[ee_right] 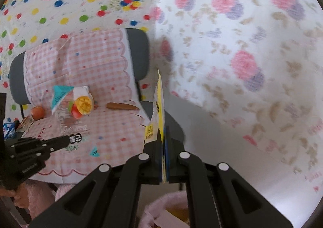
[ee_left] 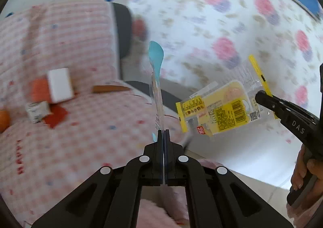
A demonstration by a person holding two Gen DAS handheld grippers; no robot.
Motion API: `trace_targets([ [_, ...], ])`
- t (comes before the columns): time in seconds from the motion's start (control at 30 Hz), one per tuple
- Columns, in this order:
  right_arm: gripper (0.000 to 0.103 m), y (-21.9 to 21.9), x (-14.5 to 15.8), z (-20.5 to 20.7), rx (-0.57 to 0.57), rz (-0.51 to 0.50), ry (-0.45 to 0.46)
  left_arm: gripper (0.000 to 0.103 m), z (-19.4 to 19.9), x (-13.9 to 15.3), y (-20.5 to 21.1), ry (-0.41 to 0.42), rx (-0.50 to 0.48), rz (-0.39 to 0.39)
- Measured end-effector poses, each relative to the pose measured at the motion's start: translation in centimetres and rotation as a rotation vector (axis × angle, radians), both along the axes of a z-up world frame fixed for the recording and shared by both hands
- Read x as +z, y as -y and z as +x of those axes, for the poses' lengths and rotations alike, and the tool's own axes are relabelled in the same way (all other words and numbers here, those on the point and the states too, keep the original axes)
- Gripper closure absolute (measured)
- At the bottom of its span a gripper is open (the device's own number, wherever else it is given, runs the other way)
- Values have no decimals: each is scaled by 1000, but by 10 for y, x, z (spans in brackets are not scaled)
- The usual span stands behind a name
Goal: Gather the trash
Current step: 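Lift the yellow-labelled bag with the right tool while the left tool grasps a clear wrapper, then carry both bags over the pink bin and open both tools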
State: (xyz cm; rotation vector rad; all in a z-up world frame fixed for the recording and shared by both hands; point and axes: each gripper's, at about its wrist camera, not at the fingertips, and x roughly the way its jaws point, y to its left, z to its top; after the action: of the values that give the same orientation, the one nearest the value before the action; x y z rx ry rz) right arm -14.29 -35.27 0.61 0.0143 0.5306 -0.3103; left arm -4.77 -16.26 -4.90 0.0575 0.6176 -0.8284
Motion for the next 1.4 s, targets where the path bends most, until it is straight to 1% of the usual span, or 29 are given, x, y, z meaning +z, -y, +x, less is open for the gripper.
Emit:
trace_targets([
  [0.07, 101, 6, -3, -18, -33, -10, -18, 102, -13, -6, 16, -2, -57, 8],
  [0.17, 101, 14, -16, -43, -85, -13, -59, 102, -32, -22, 43, -20, -144, 34],
  [0.3, 101, 28, -48, -69, -147, 23, -134, 102, -51, -47, 74, -60, -239, 75],
  [0.43, 101, 39, -76, -81, -184, 70, -188, 102, -62, -78, 102, -102, -306, 139],
  [0.5, 101, 42, -91, -83, -193, 84, -213, 102, -64, -92, 113, -112, -316, 174],
  [0.67, 101, 52, -115, -77, -198, 119, -248, 101, -62, -119, 133, -144, -338, 222],
  [0.73, 101, 56, -125, -72, -197, 133, -264, 97, -56, -131, 138, -180, -342, 239],
  [0.8, 101, 60, -135, -66, -194, 155, -282, 97, -50, -140, 143, -218, -339, 256],
  [0.83, 101, 61, -140, -64, -187, 166, -289, 91, -46, -146, 145, -249, -337, 271],
  [0.87, 100, 63, -146, -60, -180, 180, -302, 87, -44, -147, 146, -260, -332, 278],
  [0.93, 97, 65, -155, -56, -182, 196, -316, 70, -40, -148, 144, -273, -315, 276],
  [0.97, 91, 66, -159, -54, -185, 205, -324, 66, -38, -147, 141, -276, -311, 265],
  [1.0, 81, 66, -162, -53, -185, 213, -332, 62, -37, -146, 139, -275, -308, 256],
  [1.07, 72, 67, -161, -53, -188, 209, -334, 61, -34, -139, 132, -257, -296, 243],
  [1.17, 72, 71, -153, -56, -207, 187, -322, 61, -27, -125, 118, -242, -264, 205],
  [1.2, 72, 73, -146, -58, -224, 179, -309, 61, -24, -119, 113, -236, -249, 192],
  [1.27, 72, 78, -136, -60, -238, 175, -289, 61, -19, -104, 100, -208, -212, 169],
  [1.4, 72, 79, -107, -61, -225, 182, -212, 61, -11, -75, 69, -154, -141, 140],
])
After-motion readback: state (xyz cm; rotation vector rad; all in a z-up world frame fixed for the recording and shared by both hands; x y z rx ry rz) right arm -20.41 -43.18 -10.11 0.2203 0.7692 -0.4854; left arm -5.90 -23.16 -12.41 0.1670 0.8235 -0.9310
